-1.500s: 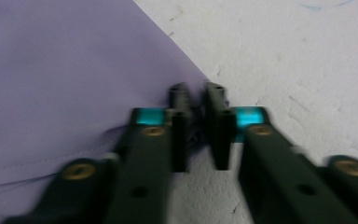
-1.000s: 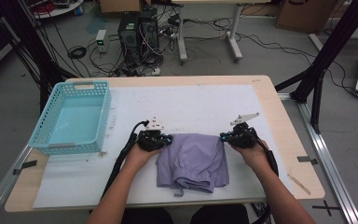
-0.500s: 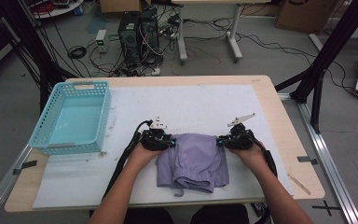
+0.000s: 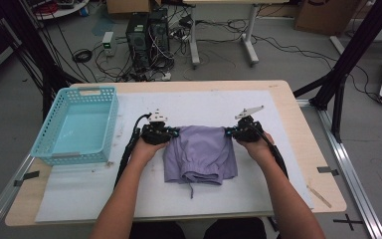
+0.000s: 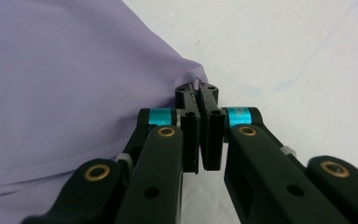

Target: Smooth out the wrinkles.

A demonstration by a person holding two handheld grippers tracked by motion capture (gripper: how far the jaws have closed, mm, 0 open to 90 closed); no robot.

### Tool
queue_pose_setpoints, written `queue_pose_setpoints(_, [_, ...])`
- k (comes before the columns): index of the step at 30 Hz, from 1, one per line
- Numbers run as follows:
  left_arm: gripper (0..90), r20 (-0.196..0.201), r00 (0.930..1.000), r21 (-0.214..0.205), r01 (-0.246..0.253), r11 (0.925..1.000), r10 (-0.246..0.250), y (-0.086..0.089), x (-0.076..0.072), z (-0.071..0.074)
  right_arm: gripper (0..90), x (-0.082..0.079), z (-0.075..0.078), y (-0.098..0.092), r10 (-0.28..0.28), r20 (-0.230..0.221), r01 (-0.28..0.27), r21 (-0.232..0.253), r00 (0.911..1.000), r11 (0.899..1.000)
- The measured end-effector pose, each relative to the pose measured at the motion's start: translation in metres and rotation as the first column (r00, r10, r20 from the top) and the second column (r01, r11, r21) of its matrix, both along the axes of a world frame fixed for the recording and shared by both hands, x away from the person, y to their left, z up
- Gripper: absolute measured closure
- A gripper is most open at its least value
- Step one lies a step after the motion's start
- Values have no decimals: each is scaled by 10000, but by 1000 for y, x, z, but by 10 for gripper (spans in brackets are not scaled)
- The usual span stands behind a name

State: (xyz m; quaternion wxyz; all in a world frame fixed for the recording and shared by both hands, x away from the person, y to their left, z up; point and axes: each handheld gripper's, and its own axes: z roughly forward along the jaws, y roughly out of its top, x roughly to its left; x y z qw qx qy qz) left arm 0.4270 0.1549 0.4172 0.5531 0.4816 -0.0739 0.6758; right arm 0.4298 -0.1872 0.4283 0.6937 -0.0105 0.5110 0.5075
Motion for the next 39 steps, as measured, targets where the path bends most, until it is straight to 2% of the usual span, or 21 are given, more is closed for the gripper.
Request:
queue_pose_setpoints(2, [856, -137, 9998, -78, -169, 9998, 168, 0, 6, 6, 891, 3, 10, 4, -97, -126, 98, 142, 9999, 9999])
queue_pose_setpoints(4, [805, -281, 9990, -233, -341, 9991, 335, -1, 9, 7, 858, 9, 15, 7, -340, -215, 345, 268, 9992, 9990])
queue_pose_setpoints(6, [635, -375, 9991, -413, -210, 9989, 195, 2, 5, 5, 673, 10, 15, 6, -590, -76, 594, 702, 9982, 9958])
queue_pose_setpoints(7, [591, -383, 9993, -438, -67, 9990, 50, 4, 1, 3, 645, 7, 14, 2, -408, -87, 413, 721, 9991, 9965])
queue_pose_setpoints(8, [543, -237, 9997, -560, 5, 9984, -18, 7, -4, 0, 574, 2, 10, -1, -278, -115, 286, 800, 9995, 9964])
queue_pose_setpoints(9, [493, -116, 9997, -641, 215, 9977, -223, 9, -10, -2, 563, -4, 7, -5, -104, -20, 106, 832, 9999, 9965])
queue_pose_setpoints(10, [477, -15, 9986, -597, 525, 9968, -527, 12, -15, -6, 565, -10, 0, -7, 167, -45, -164, 654, 9999, 9977])
queue_pose_setpoints(12, [462, 343, 9962, -481, 822, 9955, -806, 15, -25, -14, 565, -23, -14, -8, 275, 228, -281, 263, 9994, 9993])
queue_pose_setpoints(14, [419, 424, 9937, -285, 1055, 9940, -1042, 17, -32, -20, 566, -32, -30, -6, 744, 345, -736, -255, 9966, 9970])
queue_pose_setpoints(15, [418, 525, 9925, -223, 1116, 9935, -1103, 18, -33, -23, 570, -36, -37, -3, 788, 458, -768, -442, 9958, 9961])
queue_pose_setpoints(17, [402, 454, 9917, -44, 1209, 9927, -1206, 18, -35, -28, 573, -39, -48, 4, 790, 458, -747, -894, 9958, 9932])
queue_pose_setpoints(19, [389, 419, 9928, 60, 1125, 9936, -1127, 17, -34, -32, 580, -37, -57, 13, 552, 500, -486, -1250, 9972, 9910])
queue_pose_setpoints(23, [371, 293, 9934, 233, 1102, 9936, -1109, 15, -31, -38, 617, -22, -65, 27, 431, 72, -411, -1778, 9990, 9832])
queue_pose_setpoints(25, [363, 295, 9931, 329, 1130, 9931, -1139, 14, -30, -40, 691, -12, -68, 34, 135, -115, -155, -1970, 9998, 9803])
queue_pose_setpoints(27, [363, 304, 9926, 394, 1161, 9925, -1174, 12, -30, -41, 796, -2, -68, 41, -387, -202, 332, -2236, 9990, 9741])
queue_pose_setpoints(29, [363, 294, 9925, 440, 1171, 9921, -1185, 12, -30, -42, 881, 6, -67, 42, -978, -536, 832, -2283, 9938, 9700])
queue_pose_setpoints(31, [362, 311, 9916, 484, 1237, 9911, -1253, 13, -31, -43, 900, 8, -69, 34, -657, -675, 501, -2119, 9956, 9760])
queue_pose_setpoints(35, [362, 272, 9923, 452, 1192, 9918, -1205, 13, -29, -43, 896, 7, -74, 16, -537, -832, 382, -1776, 9951, 9834])
queue_pose_setpoints(37, [362, 267, 9930, 491, 1135, 9923, -1149, 11, -28, -43, 714, 1, -76, 13, -23, -512, -62, -1647, 9987, 9863])
queue_pose_setpoints(38, [363, 272, 9931, 495, 1129, 9924, -1143, 11, -28, -44, 644, -3, -78, 13, 448, -399, -506, -1606, 9982, 9857])
queue_pose_setpoints(39, [363, 291, 9928, 498, 1142, 9922, -1158, 11, -28, -45, 645, -8, -80, 15, 827, -353, -875, -1708, 9960, 9814])
